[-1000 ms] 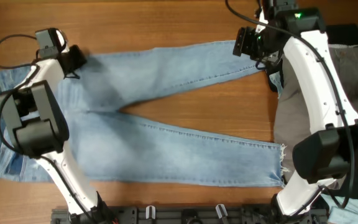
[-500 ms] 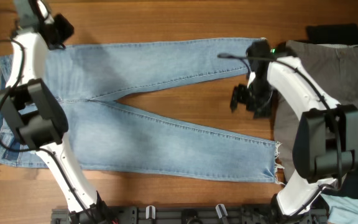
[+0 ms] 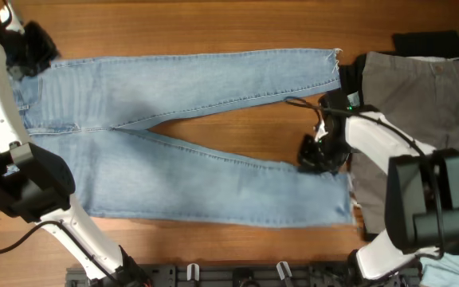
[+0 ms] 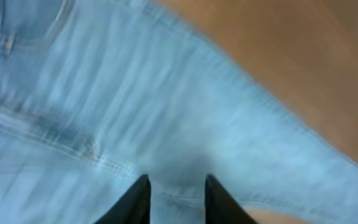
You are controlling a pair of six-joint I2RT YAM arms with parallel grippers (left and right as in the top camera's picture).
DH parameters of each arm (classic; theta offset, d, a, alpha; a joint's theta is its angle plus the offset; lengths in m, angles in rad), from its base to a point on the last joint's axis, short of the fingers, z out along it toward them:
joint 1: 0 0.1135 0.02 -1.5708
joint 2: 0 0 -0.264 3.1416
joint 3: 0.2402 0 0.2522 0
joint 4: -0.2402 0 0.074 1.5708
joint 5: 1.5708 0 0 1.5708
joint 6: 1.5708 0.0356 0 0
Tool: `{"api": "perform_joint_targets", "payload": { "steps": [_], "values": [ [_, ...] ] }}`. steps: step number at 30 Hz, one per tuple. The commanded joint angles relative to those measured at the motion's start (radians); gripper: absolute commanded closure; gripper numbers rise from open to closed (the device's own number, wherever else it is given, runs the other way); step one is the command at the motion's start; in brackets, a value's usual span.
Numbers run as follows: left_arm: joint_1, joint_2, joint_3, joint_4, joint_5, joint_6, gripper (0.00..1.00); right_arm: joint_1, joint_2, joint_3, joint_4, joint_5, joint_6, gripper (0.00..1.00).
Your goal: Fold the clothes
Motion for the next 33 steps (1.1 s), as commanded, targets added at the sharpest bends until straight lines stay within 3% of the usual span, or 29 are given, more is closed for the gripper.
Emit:
{"api": "perform_joint_targets", "payload": {
  "steps": [1, 4, 6, 12, 17, 20, 27, 31, 33],
  "values": [
    [0.031, 0.005, 0.004, -0.09, -0.096, 0.019, 0.73, -0.023, 0.121, -0.048, 0.267, 0.127, 0.047, 0.96],
    [0.084, 0.004, 0.004, -0.131, -0.087, 0.002, 0.73, -0.043, 0.121, 0.008, 0.34, 0.076, 0.013, 0.96],
    [0.124, 0.002, 0.004, -0.151, -0.085, -0.012, 0.76, -0.05, 0.119, 0.059, 0.286, 0.077, 0.012, 0.95],
    [0.362, -0.002, 0.004, -0.23, -0.064, -0.018, 0.75, -0.092, -0.001, 0.23, 0.03, 0.088, -0.111, 0.6],
    [0.475, -0.002, -0.004, -0.226, -0.055, -0.026, 0.66, -0.119, -0.172, 0.243, -0.072, 0.085, -0.11, 0.43],
    [0.522, -0.002, -0.035, -0.22, -0.055, -0.062, 0.66, -0.12, -0.252, 0.242, -0.159, 0.085, -0.085, 0.35],
    [0.546, -0.005, -0.116, -0.216, -0.043, -0.071, 0.75, -0.12, -0.264, 0.209, -0.322, 0.088, -0.081, 0.32],
    [0.547, -0.059, -0.116, -0.251, -0.053, -0.064, 0.72, -0.12, -0.259, 0.14, -0.327, 0.088, -0.053, 0.2],
    [0.547, -0.094, -0.116, -0.257, -0.058, -0.064, 0.7, -0.12, -0.258, 0.11, -0.323, 0.089, -0.04, 0.2]
  ]
}}
